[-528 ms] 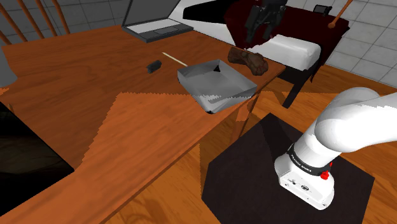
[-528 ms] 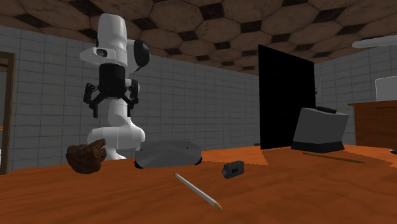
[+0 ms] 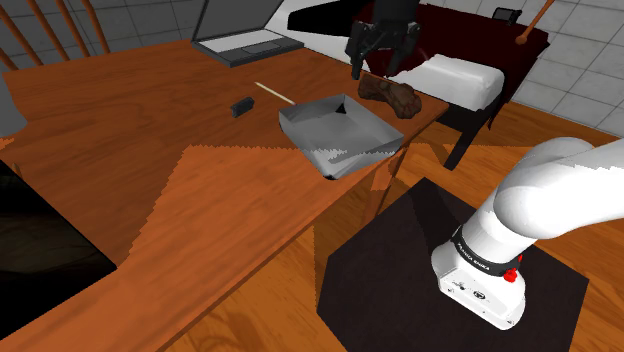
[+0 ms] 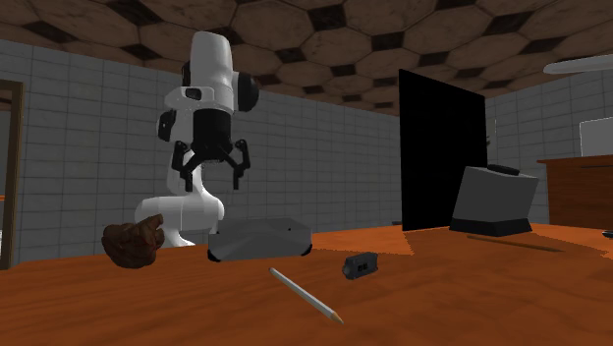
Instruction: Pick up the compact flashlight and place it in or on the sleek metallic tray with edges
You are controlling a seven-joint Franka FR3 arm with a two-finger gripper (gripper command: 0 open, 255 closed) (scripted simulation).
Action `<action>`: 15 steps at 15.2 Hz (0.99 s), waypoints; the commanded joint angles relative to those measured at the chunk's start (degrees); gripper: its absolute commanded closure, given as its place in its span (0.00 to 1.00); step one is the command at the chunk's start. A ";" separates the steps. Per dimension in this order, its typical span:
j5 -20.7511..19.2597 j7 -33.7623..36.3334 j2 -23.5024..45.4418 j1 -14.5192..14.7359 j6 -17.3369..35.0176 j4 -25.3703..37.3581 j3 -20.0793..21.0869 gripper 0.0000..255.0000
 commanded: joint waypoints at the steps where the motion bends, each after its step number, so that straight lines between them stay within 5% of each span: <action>1: 1.45 6.62 2.08 -0.40 1.14 0.99 3.23 0.00; 8: 3.07 28.36 14.18 -3.14 5.70 8.62 13.79 0.00; 15: -2.28 51.35 30.83 -5.93 8.32 21.33 22.35 0.00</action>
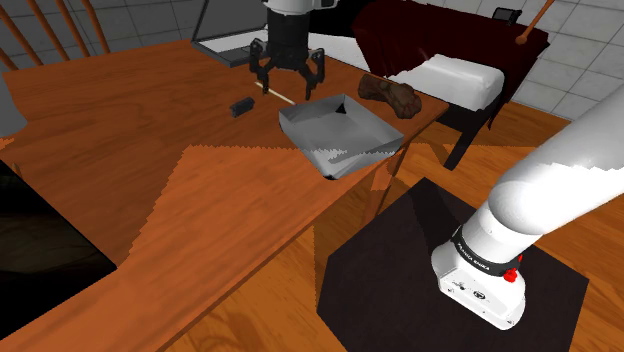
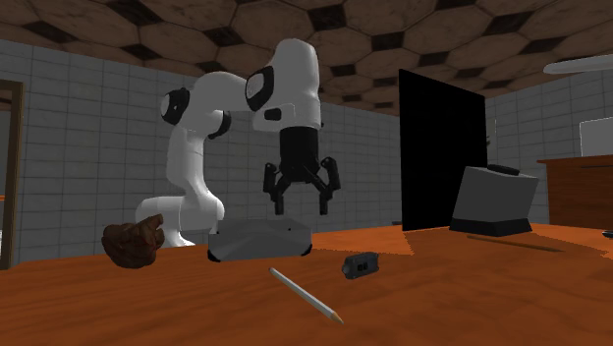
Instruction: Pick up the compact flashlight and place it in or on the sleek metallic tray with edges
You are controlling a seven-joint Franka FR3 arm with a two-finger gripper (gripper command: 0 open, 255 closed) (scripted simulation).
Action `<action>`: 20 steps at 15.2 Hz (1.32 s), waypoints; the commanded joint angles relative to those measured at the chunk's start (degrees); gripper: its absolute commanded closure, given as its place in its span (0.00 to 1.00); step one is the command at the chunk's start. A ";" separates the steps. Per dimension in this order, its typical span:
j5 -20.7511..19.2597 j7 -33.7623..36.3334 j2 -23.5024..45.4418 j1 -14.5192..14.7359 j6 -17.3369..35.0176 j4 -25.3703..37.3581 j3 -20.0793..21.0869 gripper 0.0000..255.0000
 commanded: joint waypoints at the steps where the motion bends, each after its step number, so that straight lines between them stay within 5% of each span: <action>1: -2.73 7.37 5.88 -0.52 0.23 4.88 2.12 0.00; 9: -14.79 31.77 28.64 4.36 -3.26 26.74 2.88 0.00; 20: -15.73 32.70 30.20 4.64 1.94 22.88 2.22 0.00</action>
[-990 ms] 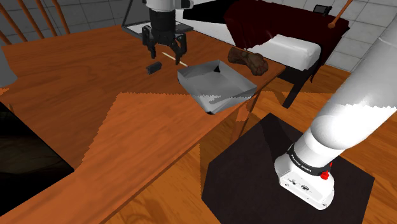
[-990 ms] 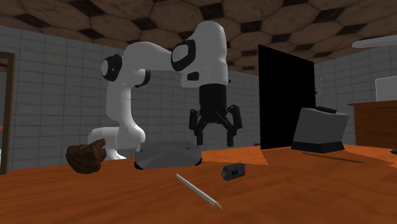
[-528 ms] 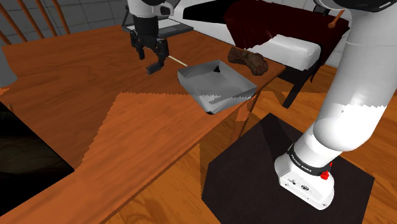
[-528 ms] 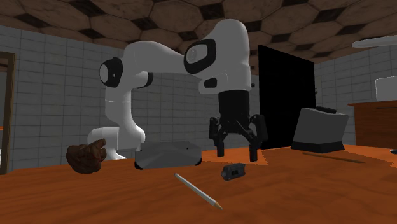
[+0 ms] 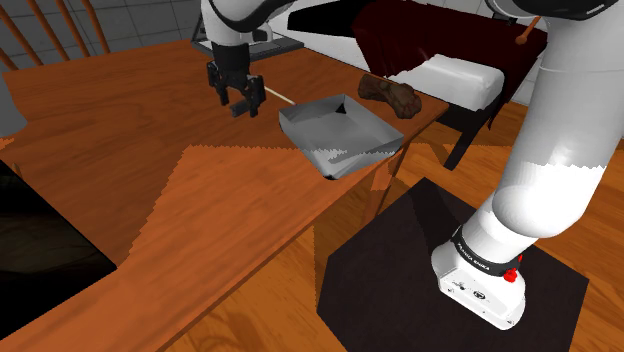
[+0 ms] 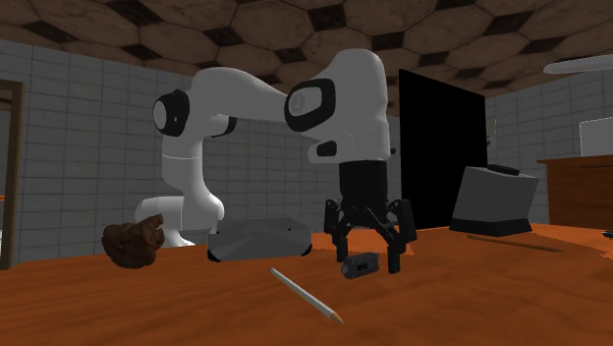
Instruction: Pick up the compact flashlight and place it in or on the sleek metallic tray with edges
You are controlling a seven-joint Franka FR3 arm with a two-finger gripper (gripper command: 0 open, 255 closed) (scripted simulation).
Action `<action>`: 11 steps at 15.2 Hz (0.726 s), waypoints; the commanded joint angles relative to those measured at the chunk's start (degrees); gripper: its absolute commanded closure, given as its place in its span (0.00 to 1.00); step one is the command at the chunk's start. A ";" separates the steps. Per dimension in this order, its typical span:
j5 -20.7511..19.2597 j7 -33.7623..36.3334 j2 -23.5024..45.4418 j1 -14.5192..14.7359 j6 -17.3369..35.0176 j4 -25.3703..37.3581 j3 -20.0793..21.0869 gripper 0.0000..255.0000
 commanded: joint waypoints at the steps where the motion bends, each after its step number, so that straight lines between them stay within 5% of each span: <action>1: -0.02 0.02 0.02 -0.01 0.17 -0.14 -0.01 0.00; 5: -0.02 0.01 0.02 0.00 0.16 -0.13 -0.01 0.00; 6: -0.02 0.01 0.02 0.00 0.16 -0.13 -0.01 1.00; 11: -0.12 0.17 0.17 0.08 0.47 -0.33 -0.02 1.00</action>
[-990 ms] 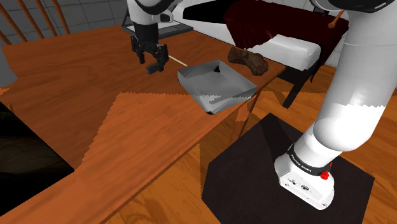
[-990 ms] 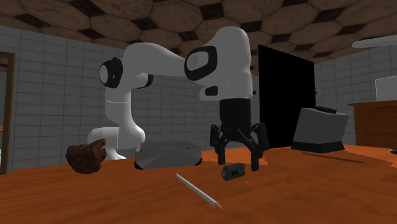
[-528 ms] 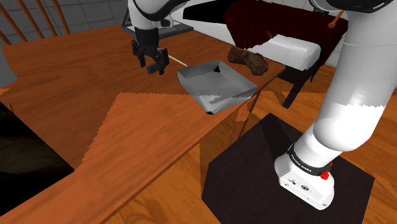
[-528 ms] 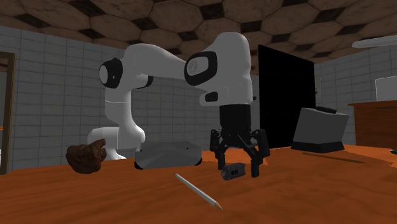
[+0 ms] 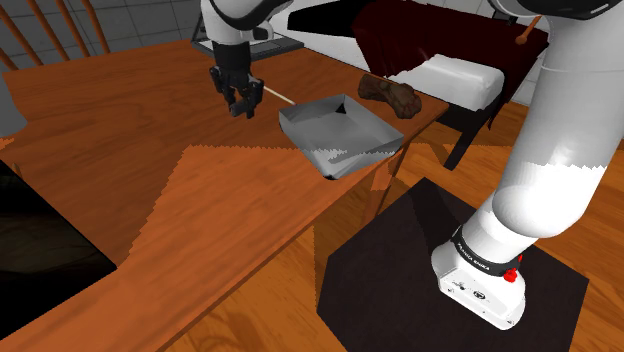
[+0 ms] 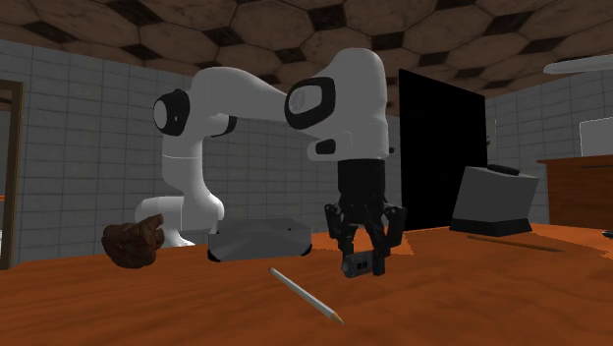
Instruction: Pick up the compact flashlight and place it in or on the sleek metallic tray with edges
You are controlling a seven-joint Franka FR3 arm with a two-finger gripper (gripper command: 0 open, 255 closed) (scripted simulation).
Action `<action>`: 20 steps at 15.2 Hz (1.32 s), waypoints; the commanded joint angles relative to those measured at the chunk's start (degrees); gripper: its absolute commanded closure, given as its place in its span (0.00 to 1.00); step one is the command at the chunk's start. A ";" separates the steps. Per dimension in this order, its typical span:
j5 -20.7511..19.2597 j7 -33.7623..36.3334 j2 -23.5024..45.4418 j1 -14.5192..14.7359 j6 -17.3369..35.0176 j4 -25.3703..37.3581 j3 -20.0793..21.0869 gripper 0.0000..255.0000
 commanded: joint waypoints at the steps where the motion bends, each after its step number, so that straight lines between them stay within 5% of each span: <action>1: 0.00 0.11 0.52 0.07 1.93 -0.55 -0.04 1.00; 20: 0.85 -1.02 -0.25 0.63 -10.44 11.26 0.55 1.00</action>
